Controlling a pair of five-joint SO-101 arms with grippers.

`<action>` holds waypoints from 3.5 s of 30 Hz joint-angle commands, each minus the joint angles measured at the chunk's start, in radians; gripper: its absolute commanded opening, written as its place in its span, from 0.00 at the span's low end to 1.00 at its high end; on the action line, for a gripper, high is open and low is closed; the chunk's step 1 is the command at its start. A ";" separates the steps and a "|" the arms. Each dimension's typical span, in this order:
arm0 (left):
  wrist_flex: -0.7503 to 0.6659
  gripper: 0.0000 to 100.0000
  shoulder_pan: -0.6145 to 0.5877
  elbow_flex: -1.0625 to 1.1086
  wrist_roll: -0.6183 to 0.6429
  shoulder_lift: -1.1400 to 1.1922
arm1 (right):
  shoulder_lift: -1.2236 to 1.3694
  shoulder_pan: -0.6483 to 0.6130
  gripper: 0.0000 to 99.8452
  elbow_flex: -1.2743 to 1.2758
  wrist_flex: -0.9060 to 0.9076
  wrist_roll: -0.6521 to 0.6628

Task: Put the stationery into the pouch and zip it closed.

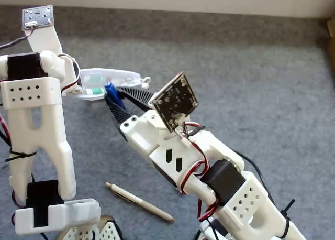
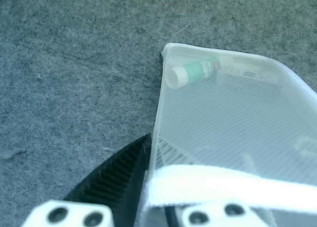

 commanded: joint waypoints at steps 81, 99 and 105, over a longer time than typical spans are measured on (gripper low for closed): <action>-0.057 0.01 -0.018 0.053 0.006 -0.010 | 0.269 0.104 0.01 0.004 -0.239 0.138; -0.055 0.01 -0.018 0.053 0.006 -0.010 | 0.269 0.093 0.01 0.004 -0.239 0.146; -0.055 0.01 -0.018 0.053 0.006 -0.010 | 0.269 0.093 0.08 0.004 -0.239 0.141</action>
